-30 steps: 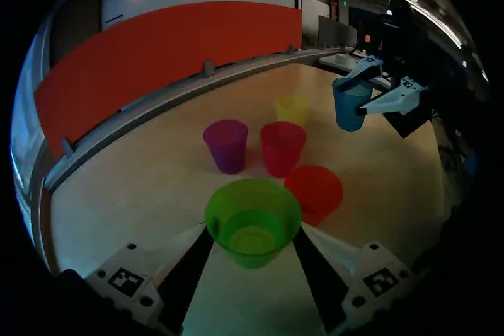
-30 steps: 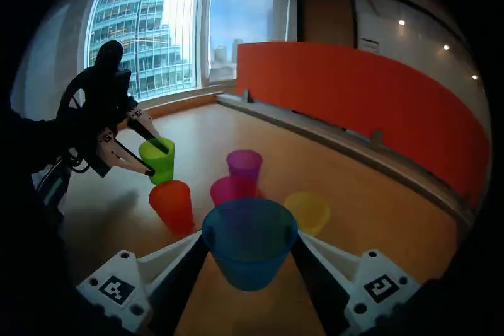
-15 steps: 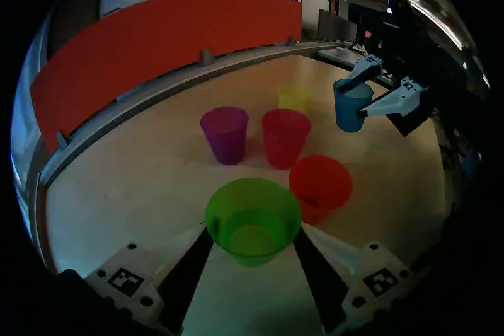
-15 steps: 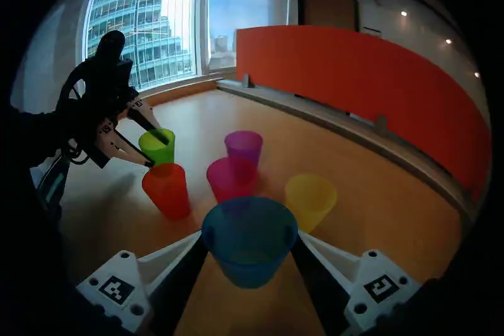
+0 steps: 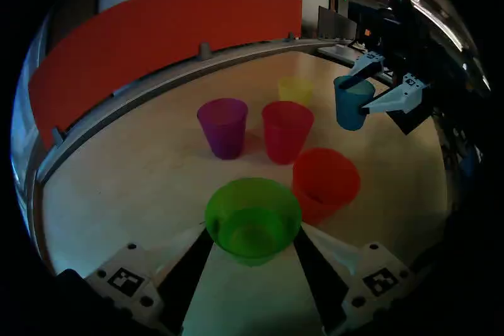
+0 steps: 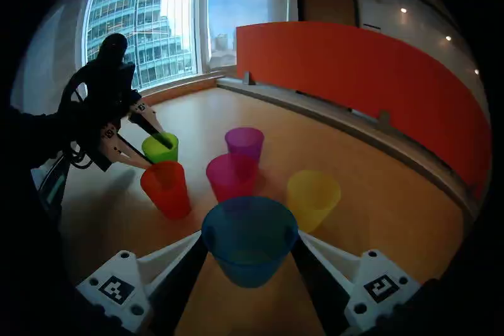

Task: Pour water

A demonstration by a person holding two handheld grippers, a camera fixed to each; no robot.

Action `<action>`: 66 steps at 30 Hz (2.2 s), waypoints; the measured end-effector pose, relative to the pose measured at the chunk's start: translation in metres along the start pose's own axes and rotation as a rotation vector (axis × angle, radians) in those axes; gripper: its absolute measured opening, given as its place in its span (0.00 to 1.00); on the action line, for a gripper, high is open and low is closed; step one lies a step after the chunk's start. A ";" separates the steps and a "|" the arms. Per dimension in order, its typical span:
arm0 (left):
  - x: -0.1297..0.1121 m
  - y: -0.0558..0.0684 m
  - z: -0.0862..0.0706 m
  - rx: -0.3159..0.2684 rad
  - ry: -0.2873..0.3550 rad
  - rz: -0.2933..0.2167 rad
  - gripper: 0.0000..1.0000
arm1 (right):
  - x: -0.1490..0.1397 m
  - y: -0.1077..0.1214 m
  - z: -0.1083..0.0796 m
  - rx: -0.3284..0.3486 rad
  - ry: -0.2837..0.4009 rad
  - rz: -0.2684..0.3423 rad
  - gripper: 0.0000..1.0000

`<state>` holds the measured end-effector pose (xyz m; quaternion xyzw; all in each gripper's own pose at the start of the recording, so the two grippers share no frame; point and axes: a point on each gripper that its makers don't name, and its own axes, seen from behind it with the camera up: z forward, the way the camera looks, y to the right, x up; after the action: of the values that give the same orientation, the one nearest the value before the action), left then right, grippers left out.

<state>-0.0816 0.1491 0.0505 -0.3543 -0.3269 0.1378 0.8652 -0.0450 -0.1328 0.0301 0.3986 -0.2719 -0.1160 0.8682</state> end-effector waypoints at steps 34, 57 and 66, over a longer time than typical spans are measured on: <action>-0.011 0.001 0.001 -0.001 0.004 -0.014 0.85 | -0.007 -0.003 0.005 0.004 -0.017 0.002 0.91; -0.027 0.003 0.002 0.008 -0.044 -0.016 0.89 | -0.021 -0.005 0.017 0.006 -0.033 0.015 0.91; -0.042 0.002 -0.003 0.019 -0.069 -0.016 0.89 | -0.026 -0.009 0.025 0.012 -0.032 0.025 0.90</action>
<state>-0.1109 0.1293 0.0273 -0.3383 -0.3580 0.1462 0.8579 -0.0804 -0.1433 0.0265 0.3984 -0.2915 -0.1100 0.8627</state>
